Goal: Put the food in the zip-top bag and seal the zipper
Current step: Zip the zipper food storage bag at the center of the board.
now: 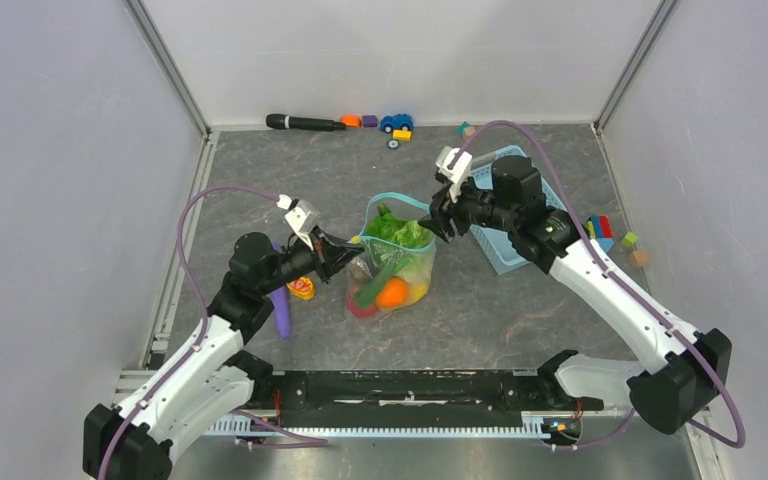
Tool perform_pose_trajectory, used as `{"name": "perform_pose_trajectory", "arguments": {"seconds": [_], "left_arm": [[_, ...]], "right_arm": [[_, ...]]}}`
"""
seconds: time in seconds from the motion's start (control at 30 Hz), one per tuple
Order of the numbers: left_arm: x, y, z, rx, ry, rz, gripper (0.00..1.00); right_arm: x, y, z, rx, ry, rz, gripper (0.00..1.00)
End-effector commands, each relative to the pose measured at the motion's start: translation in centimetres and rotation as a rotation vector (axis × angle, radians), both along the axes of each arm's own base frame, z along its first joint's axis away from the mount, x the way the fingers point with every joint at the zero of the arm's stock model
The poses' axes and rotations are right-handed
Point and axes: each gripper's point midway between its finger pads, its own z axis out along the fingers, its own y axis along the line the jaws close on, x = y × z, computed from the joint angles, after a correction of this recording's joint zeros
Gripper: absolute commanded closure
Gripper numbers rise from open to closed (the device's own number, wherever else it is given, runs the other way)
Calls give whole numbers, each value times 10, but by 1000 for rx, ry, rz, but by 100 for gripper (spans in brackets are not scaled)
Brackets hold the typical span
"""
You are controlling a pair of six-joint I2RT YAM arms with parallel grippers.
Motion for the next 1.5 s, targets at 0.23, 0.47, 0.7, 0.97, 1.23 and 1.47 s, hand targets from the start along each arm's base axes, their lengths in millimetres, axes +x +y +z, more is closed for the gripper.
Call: {"name": "perform_pose_trajectory", "arguments": {"seconds": [0.23, 0.47, 0.7, 0.97, 1.23, 1.47], "left_arm": [[-23, 0, 24, 15, -15, -65, 98], [-49, -5, 27, 23, -81, -199, 98], [-63, -7, 27, 30, -125, -270, 98], [-65, -8, 23, 50, -125, -284, 98], [-68, -7, 23, 59, -142, -288, 98], [-71, -6, 24, 60, -166, -295, 98]], "right_arm": [[-95, 71, 59, 21, -426, 628, 25], [-116, 104, 45, -61, -448, 852, 31], [-124, 125, 29, -109, -404, 945, 43], [-127, 131, 17, -169, -383, 971, 57], [-118, 134, 11, -211, -349, 934, 72], [-114, 134, 4, -244, -306, 919, 73]]}}
